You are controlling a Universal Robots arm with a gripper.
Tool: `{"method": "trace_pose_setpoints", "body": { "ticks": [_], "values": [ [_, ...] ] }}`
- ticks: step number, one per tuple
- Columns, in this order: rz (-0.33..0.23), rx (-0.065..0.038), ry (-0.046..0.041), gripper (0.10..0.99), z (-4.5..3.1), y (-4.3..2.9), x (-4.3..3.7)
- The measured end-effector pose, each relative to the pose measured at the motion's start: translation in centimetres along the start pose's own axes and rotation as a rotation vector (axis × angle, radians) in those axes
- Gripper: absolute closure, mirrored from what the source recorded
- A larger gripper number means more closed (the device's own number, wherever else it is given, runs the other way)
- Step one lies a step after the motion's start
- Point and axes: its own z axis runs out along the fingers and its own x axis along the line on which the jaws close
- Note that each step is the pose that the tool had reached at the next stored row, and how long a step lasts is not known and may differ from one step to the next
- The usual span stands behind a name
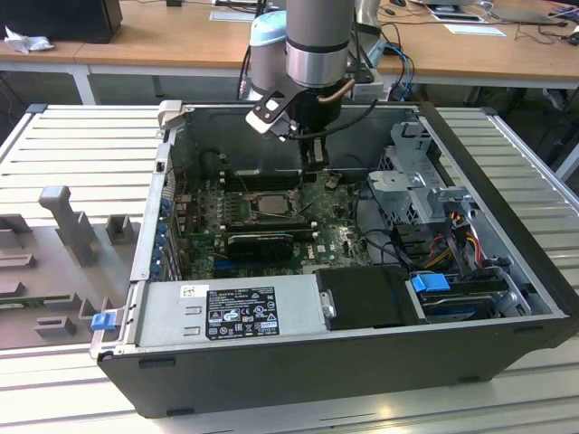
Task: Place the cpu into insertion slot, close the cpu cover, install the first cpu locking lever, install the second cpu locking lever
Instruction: 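Close the cpu cover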
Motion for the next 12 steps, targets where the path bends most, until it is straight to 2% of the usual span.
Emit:
{"method": "trace_pose_setpoints", "body": {
  "ticks": [1,5,12],
  "values": [
    [0.000,0.000,0.0001,0.980,0.02,0.32,0.00],
    [0.000,0.000,0.0004,0.980,-0.07,0.68,0.00],
    [0.000,0.000,0.0001,0.980,0.04,2.42,-0.03]
  ]
}}
